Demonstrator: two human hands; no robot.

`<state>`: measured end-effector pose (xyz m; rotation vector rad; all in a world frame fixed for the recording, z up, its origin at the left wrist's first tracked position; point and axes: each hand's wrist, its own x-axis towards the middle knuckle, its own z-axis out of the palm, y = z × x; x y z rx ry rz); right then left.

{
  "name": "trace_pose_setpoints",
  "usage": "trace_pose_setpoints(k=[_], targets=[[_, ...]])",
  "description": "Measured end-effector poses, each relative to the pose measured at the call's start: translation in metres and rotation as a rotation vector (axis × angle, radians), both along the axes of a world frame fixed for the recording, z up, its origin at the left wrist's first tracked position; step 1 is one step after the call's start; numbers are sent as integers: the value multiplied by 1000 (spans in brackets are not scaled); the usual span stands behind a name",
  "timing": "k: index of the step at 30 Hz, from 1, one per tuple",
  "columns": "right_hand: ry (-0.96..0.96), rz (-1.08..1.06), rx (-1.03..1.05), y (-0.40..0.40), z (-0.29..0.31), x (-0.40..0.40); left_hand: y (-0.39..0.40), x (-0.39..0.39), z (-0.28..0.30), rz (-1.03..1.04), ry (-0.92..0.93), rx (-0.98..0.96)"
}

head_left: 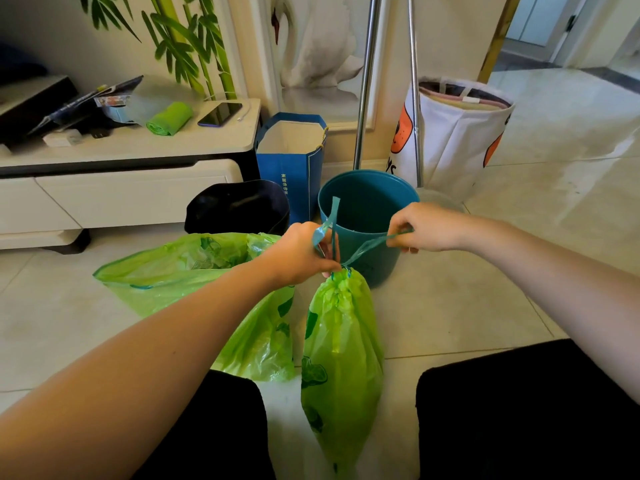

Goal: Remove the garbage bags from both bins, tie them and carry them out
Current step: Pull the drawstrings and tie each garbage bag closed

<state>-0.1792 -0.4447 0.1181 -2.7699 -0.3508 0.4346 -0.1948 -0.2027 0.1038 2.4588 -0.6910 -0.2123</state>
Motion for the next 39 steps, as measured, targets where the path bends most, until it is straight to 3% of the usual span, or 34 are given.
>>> trace_pose_setpoints(k=[2, 4, 7, 12, 15, 19, 24, 29, 39], targets=[[215, -34, 159, 0, 1, -6, 3, 1, 0, -4, 89, -35], [289, -60, 234, -2, 1, -9, 5, 2, 0, 0, 229, -114], [255, -132, 380, -3, 5, -10, 6, 3, 5, 39, 400, -255], [201, -471, 856, -1, 17, -3, 7, 5, 17, 82, 497, -404], [220, -605, 1001, -2, 25, -2, 11, 8, 29, 115, 534, -513], [245, -694, 1142, -5, 33, -5, 22, 13, 39, 172, 570, -517], [18, -791, 1447, -15, 46, -6, 30, 20, 48, 278, 558, -714], [-198, -851, 1582, -21, 52, -2, 15, 23, 52, 260, 520, -821], [-246, -1100, 1597, -51, 29, 10, -3, 28, 38, 341, 546, -582]])
